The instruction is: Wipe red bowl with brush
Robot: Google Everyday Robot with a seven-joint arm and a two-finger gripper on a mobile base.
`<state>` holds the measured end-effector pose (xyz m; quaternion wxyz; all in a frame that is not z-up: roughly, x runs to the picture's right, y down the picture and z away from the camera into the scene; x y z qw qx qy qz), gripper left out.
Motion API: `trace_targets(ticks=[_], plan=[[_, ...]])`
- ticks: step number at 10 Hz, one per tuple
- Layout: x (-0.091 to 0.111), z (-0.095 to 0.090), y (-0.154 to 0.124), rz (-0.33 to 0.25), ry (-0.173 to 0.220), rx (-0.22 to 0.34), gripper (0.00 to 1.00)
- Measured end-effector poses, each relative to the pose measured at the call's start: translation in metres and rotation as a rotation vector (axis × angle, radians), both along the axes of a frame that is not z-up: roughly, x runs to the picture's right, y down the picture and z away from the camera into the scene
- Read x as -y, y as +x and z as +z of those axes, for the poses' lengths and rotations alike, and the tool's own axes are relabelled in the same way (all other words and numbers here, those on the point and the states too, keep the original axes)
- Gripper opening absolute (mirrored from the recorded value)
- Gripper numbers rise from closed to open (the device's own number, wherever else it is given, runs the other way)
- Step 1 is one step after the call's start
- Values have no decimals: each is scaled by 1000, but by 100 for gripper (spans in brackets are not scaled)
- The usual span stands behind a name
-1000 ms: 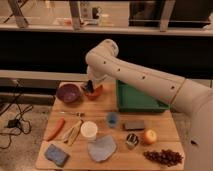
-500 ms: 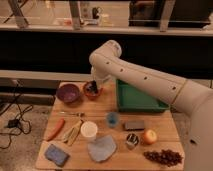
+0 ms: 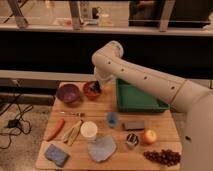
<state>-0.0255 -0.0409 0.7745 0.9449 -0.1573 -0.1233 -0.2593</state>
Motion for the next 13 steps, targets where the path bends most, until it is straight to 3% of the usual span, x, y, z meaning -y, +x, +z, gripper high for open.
trace_targets(ticks=[8, 13], plan=[[26, 23, -40, -67, 3, 20, 0], [27, 32, -57, -96, -11, 25, 0]])
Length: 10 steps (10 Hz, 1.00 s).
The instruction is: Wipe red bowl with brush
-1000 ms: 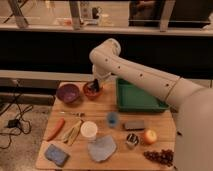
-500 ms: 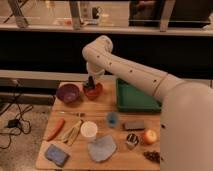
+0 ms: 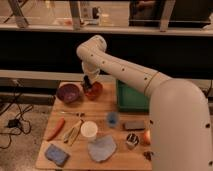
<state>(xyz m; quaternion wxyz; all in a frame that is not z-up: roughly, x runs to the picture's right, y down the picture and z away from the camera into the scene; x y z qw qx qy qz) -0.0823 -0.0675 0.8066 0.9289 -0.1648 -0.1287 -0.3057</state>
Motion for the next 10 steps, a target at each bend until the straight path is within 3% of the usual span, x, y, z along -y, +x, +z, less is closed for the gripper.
trace_targets(ticks=[10], plan=[[-24, -45, 11, -4, 4, -13, 0]])
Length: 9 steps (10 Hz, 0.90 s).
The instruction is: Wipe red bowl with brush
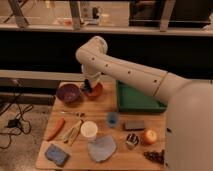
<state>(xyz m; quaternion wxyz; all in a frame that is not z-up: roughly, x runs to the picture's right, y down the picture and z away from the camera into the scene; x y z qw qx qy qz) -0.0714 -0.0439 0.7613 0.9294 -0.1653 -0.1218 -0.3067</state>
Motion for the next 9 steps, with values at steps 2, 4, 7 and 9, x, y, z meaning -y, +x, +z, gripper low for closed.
trace_targets(ticks=[2, 4, 7, 9], plan=[[-1, -4, 13, 13, 2, -17, 0], [2, -5, 27, 22, 5, -37, 0], [11, 0, 37, 27, 4, -68, 0], [16, 9, 44, 30, -2, -89, 0]])
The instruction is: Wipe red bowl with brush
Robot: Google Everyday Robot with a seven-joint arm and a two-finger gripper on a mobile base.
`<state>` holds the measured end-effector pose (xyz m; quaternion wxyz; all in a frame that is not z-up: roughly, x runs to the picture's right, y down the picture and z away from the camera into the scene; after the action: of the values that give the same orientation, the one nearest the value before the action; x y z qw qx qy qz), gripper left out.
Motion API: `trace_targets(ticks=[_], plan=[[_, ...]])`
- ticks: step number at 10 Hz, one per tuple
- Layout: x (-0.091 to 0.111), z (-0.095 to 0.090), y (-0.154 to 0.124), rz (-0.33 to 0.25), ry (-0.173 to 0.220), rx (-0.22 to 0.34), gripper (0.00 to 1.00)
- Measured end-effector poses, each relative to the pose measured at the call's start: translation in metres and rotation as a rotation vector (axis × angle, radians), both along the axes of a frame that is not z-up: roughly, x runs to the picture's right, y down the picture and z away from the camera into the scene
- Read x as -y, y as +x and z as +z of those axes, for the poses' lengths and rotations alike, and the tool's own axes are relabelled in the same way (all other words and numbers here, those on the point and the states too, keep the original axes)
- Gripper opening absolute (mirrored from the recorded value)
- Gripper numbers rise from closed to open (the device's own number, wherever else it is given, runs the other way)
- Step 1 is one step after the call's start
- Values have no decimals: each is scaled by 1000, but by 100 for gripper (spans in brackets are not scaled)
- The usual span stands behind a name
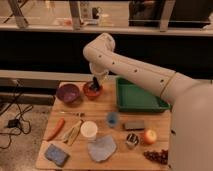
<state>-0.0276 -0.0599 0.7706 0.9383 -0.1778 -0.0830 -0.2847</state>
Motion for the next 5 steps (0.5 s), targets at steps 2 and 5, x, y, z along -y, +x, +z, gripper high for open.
trace_targets(ticks=[2, 5], plan=[[3, 11, 1, 1, -9, -9, 0], [8, 27, -4, -4, -20, -18, 0]])
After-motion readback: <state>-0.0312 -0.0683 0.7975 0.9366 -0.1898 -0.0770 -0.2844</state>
